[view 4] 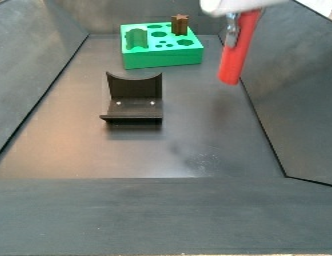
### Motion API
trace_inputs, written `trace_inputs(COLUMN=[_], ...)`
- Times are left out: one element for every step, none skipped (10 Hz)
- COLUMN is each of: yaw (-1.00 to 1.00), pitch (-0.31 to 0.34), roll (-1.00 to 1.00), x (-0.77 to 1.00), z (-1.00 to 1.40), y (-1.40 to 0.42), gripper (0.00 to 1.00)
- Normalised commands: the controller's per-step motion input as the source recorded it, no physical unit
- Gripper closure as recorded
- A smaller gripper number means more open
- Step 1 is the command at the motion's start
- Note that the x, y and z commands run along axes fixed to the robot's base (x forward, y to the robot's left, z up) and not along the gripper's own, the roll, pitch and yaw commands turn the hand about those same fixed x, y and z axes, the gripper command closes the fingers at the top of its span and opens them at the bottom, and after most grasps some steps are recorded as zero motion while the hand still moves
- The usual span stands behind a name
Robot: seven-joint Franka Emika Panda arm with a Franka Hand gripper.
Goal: Pick up the oval object. Move up. Move to above the board. Insert the oval object.
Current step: Move to above the board.
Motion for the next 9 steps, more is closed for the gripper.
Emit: trace_inputs(yaw=[0.22,0.22,0.16,0.11,0.07,0.05,0.03,0.02,0.02], pitch=[0.088,0.091,0.095,0.089,0.083,0.077,0.069,0.065,0.067], roll=[0.32,0.33,0.28,0.22,0.15,0.11,0.09,0.09,0.08], x=[-0.06,-0.06,-0.06,-0.05,-0.05,-0.05,-0.04,-0.04,-0.04], z=[1.00,1.00,1.00,1.00,1.00,1.00,1.00,1.00,1.00], y=[0.22,0.23,0.21,0.19,0.19,0.18,0.17,0.15,0.15], gripper=[1.00,1.00,1.00,1.00,1.00,1.00,1.00,1.00,1.00])
